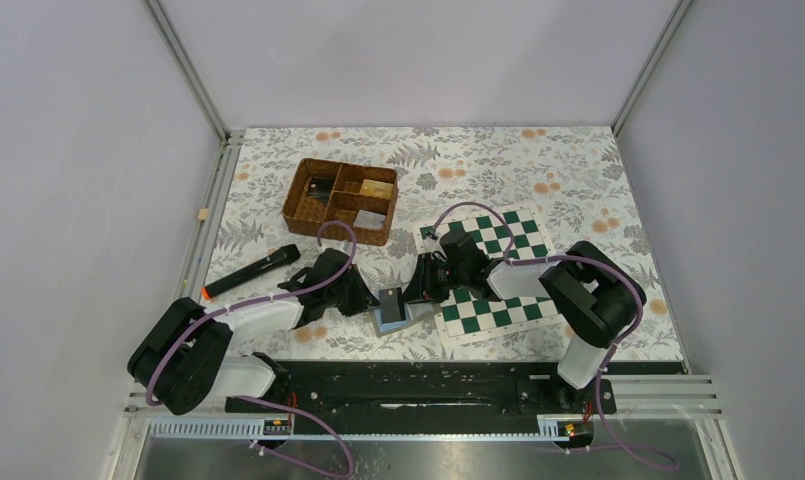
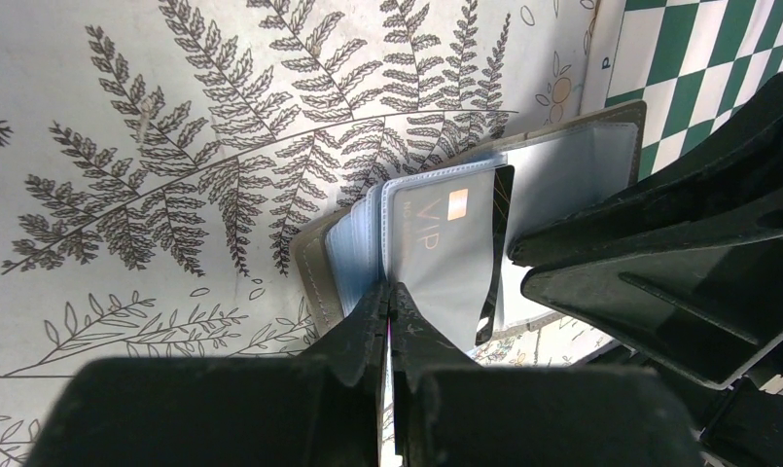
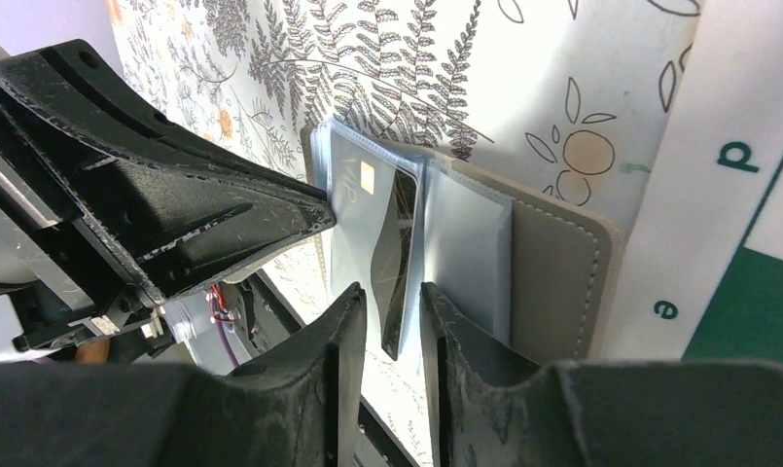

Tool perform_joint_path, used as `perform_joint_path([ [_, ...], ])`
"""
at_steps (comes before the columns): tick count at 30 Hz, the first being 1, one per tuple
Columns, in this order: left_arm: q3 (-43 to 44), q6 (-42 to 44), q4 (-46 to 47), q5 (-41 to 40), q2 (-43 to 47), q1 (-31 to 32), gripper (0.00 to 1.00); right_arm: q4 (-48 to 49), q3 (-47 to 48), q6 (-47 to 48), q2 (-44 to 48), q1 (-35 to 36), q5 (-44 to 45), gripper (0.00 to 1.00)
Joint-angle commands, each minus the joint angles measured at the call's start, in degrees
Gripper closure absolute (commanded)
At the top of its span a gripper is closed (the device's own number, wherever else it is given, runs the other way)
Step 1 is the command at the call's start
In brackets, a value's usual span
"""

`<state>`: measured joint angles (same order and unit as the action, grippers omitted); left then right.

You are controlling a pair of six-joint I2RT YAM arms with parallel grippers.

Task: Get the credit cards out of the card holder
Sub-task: Remove the credit card from the card holder.

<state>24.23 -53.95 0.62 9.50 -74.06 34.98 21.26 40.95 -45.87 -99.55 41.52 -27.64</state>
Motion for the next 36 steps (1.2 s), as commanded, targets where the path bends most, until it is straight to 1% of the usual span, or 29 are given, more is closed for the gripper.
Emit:
perform_joint_path([
  [1,-3.0,2.3,-6.3,-1.5,-1.9,0.4,1.00,-0.7,1.7,0.3,-1.0,-0.2,0.7,0.65],
  [9,-3.6,1.8,-5.6,-1.3,-1.8,0.4,1.00,0.9,4.2,-0.2,-4.1,2.6,-1.0,0.64],
  [12,-3.7,1.6,-5.3,-1.1,-1.8,0.4,1.00,2.9,3.9,-1.0,-4.6,2.8,-1.6,0.66],
  [14,-3.7,1.7,-5.3,-1.1,-1.8,0.4,1.00,3.8,3.6,-1.4,-4.8,2.7,-2.3,0.72],
  [17,-3.8,1.8,-5.4,-1.2,-1.9,0.4,1.00,4.4,3.1,-1.1,-4.6,2.7,-2.2,0.90],
  [19,-3.8,1.8,-5.4,-1.2,-2.1,0.4,1.00,5.4,2.6,-1.0,-4.5,2.4,-3.1,1.00],
  [24,-3.6,2.1,-7.1,-2.5,-1.9,0.4,1.00,6.9,-0.3,-0.1,-2.6,1.1,-3.3,1.00],
  [29,-3.2,2.3,-8.6,-3.7,-2.1,0.4,1.00,4.0,-2.1,2.5,1.2,-0.4,-2.7,1.00],
  [36,-3.7,1.9,-9.1,-4.0,-0.5,0.4,1.00,4.5,-3.5,2.7,2.3,-1.6,-3.9,1.00],
])
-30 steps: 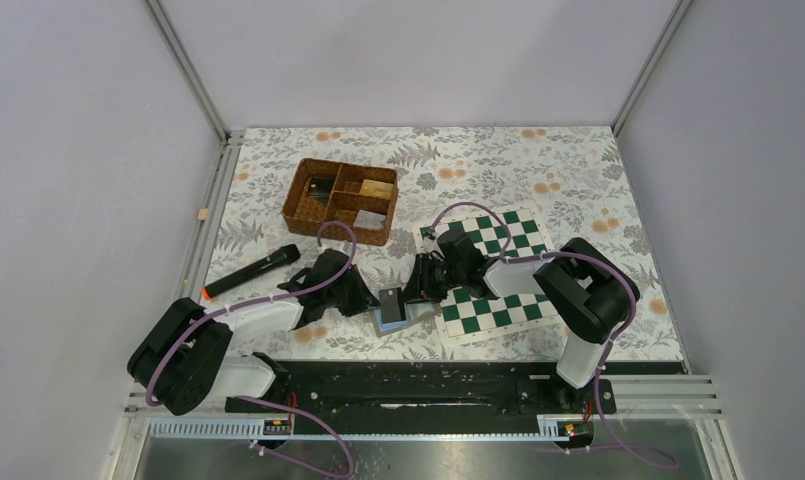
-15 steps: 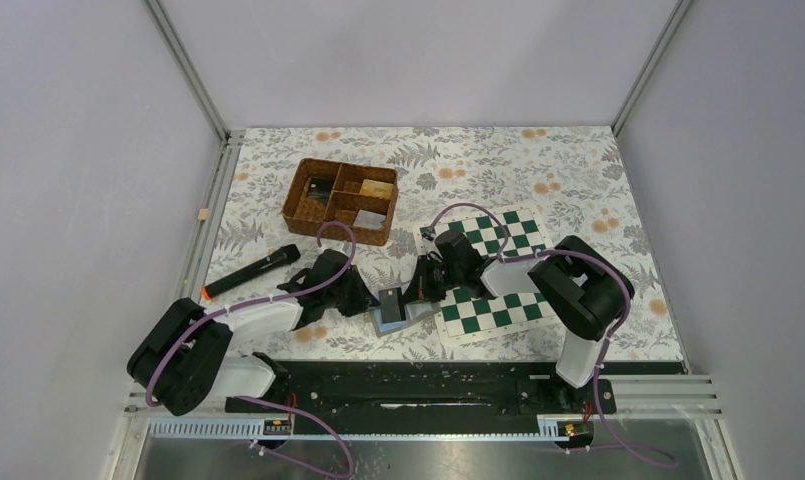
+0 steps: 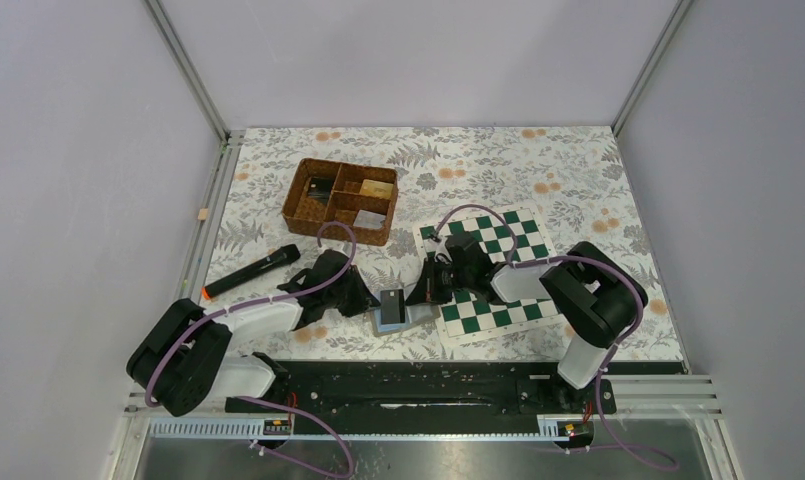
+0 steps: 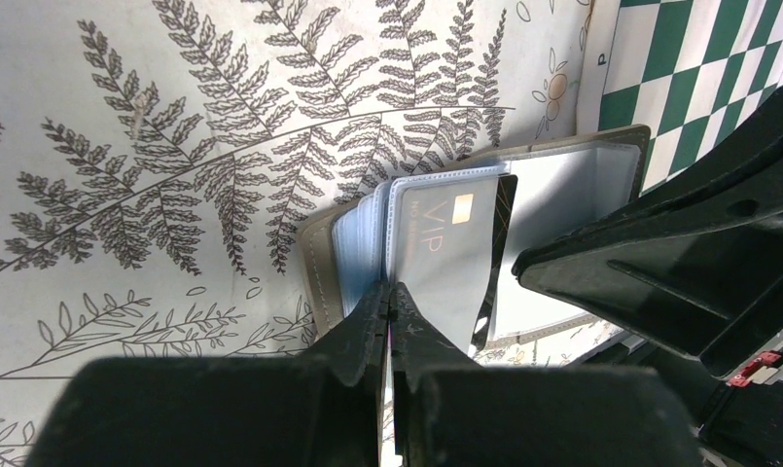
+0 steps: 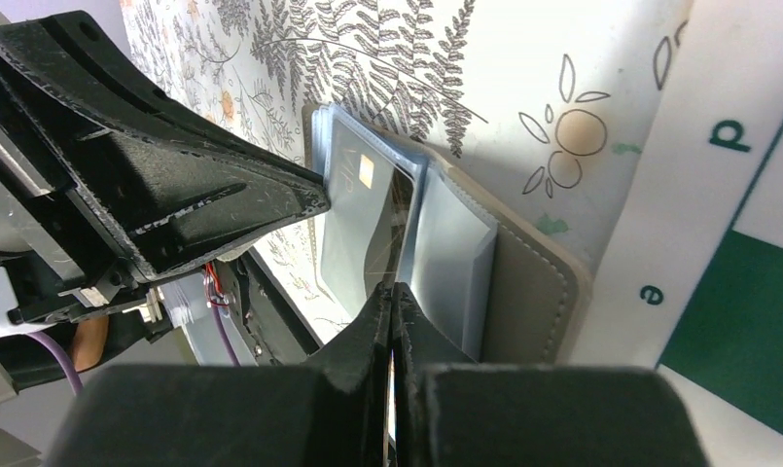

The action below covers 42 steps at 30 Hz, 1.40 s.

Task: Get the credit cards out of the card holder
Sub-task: Remove the credit card from the card holder.

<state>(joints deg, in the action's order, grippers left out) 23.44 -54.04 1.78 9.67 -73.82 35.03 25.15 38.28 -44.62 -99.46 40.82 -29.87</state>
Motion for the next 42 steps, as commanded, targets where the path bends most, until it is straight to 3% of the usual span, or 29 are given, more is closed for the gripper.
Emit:
perform_joint_path([
  [1,-2.9,2.0,-10.3,-4.1,-0.5,0.4,1.00,0.7,-0.9,1.3,2.2,-0.9,-1.7,1.00],
  [3,-3.0,2.0,-10.3,-3.8,-0.1,0.4,1.00,1.5,-1.0,0.1,1.8,-0.9,-1.4,1.00],
  [7,-3.3,1.7,-8.5,-1.9,-0.4,0.4,1.00,5.4,-2.2,-3.2,1.1,-0.8,-1.7,0.79],
  [14,-3.3,1.4,-6.9,-0.9,-1.5,0.4,1.00,9.2,-1.8,-5.5,-1.5,-0.7,-3.4,0.70],
  [25,-4.1,1.0,-5.9,-0.3,-2.0,0.5,1.00,10.1,-0.5,-7.1,-4.3,2.0,-1.8,0.72],
  [28,-4.3,0.8,-5.3,-0.1,-2.6,0.5,1.00,17.5,-1.3,-10.9,-5.7,2.0,-4.9,0.78],
  [34,-5.1,0.5,-4.9,-0.1,-2.1,0.6,1.00,29.2,-2.4,-14.6,-7.9,2.0,-8.0,0.79],
  [38,-5.5,0.3,-4.9,-0.1,-1.5,0.5,1.00,29.2,-3.5,-14.1,-7.1,1.9,-6.6,0.68],
  [42,-6.4,-0.1,-2.2,1.9,-1.3,1.0,1.00,24.4,-2.7,-11.3,-5.8,1.9,-5.3,0.67],
])
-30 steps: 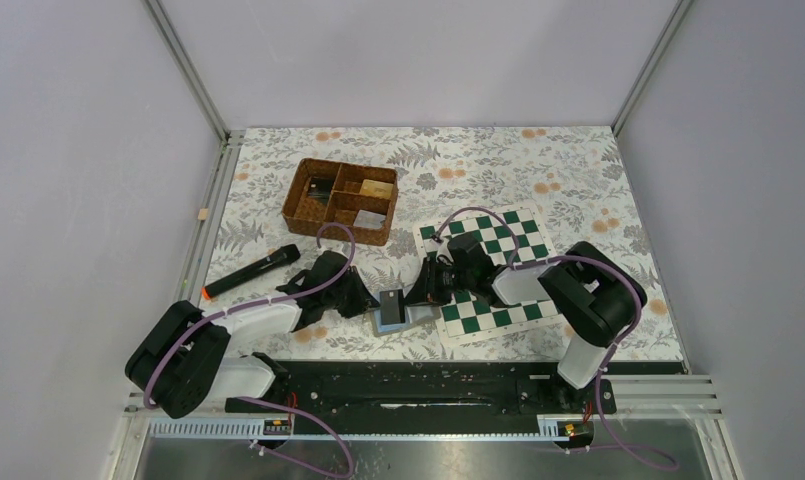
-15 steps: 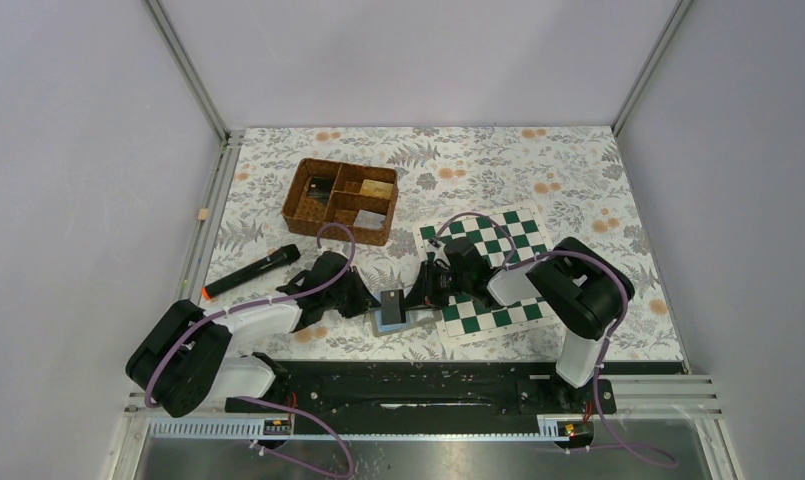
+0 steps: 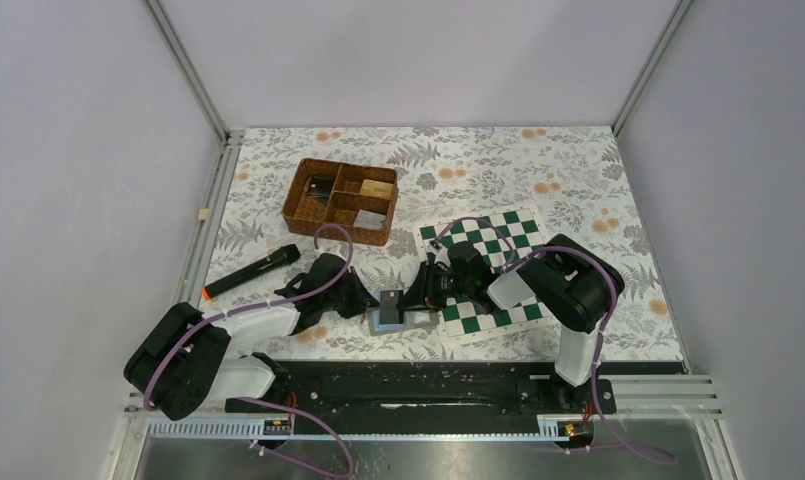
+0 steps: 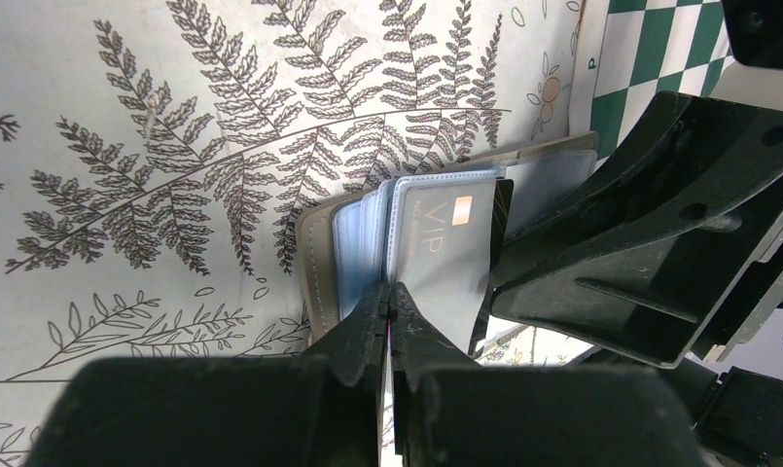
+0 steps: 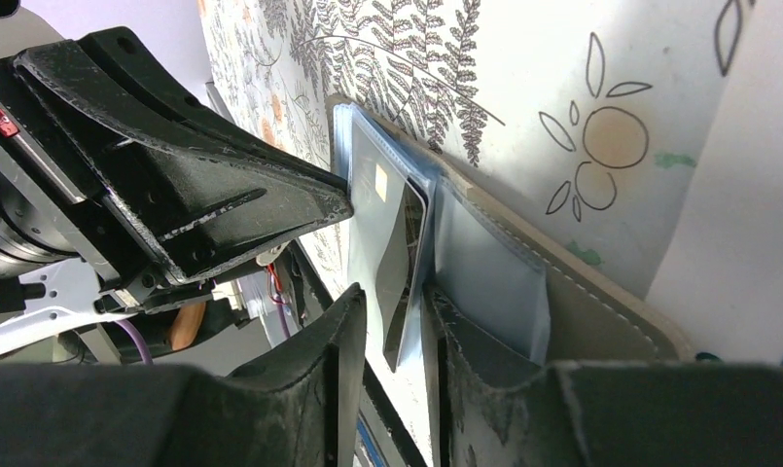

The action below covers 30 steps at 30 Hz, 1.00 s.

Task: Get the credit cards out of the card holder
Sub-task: Remove the credit card from the card holder.

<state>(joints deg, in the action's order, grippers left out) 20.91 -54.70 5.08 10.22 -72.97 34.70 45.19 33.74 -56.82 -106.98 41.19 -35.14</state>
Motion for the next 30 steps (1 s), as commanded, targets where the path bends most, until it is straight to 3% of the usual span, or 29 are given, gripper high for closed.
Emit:
perform_joint_path([
  [1,-4.1,0.3,-4.6,2.1,-2.2,1.4,1.00,3.9,2.1,1.1,1.8,1.5,-0.1,0.67],
  [7,-4.4,-0.4,-1.3,3.8,-3.2,2.1,1.00,3.5,2.7,0.9,0.4,1.5,0.1,0.75],
  [12,-4.2,-0.6,-2.1,3.0,-4.0,2.2,1.00,-1.2,2.3,3.7,2.1,1.5,1.6,1.00],
  [17,-3.6,-0.9,-6.1,-0.1,-4.4,2.2,1.00,-9.3,2.2,8.9,6.0,0.9,3.0,1.00],
  [30,-2.8,-0.2,-11.4,-4.1,-3.9,2.2,1.00,-13.2,-0.1,11.4,8.9,-2.2,2.1,1.00],
])
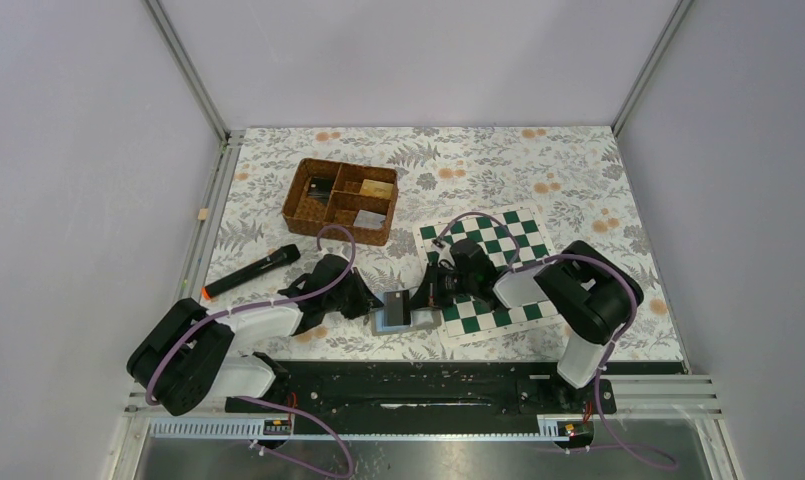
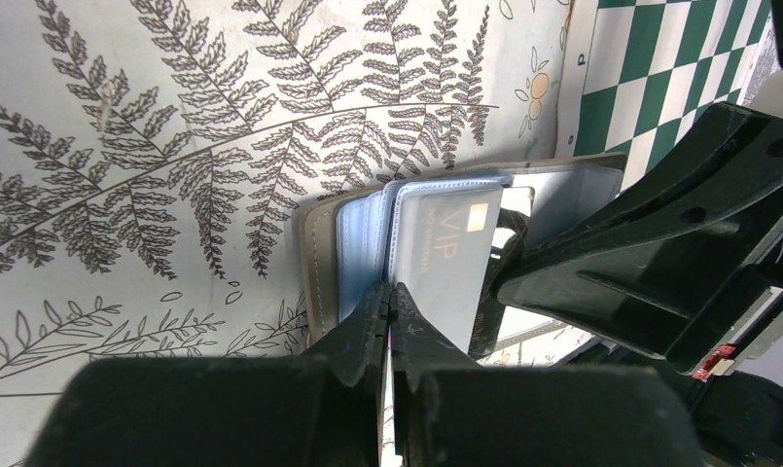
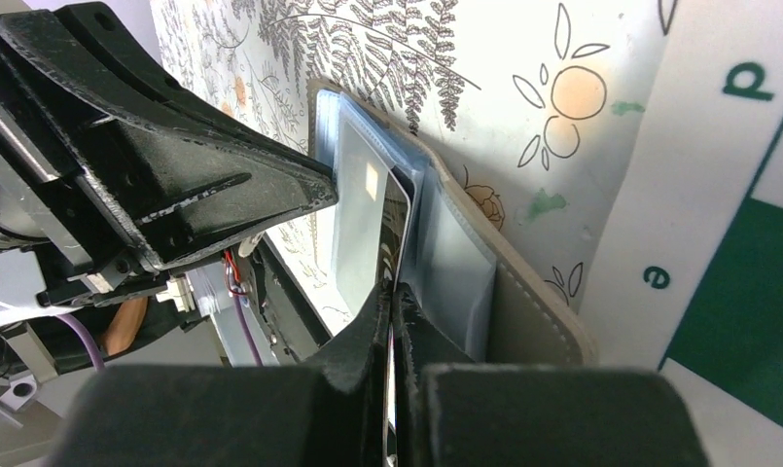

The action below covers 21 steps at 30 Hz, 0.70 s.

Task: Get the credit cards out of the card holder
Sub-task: Remove the credit card from the card holder.

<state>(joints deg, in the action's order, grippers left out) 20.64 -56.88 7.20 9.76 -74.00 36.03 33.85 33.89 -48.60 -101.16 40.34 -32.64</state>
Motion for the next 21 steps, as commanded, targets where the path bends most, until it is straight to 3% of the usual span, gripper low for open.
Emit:
perform_joint_path([
  [1,-2.4,2.0,-13.7,-3.7,-2.8,0.9,1.00,-2.1,-0.4,3.4,3.4,-1.6,-0.6,1.00],
  [11,-2.3,2.0,-14.1,-3.9,-2.6,0.9,1.00,-2.5,-2.5,3.4,5.7,-3.5,-2.7,1.00],
  [21,-0.8,2.2,-16.0,-3.6,-0.2,0.8,1.00,-14.2,-3.6,5.6,15.6,-4.9,0.2,1.00],
])
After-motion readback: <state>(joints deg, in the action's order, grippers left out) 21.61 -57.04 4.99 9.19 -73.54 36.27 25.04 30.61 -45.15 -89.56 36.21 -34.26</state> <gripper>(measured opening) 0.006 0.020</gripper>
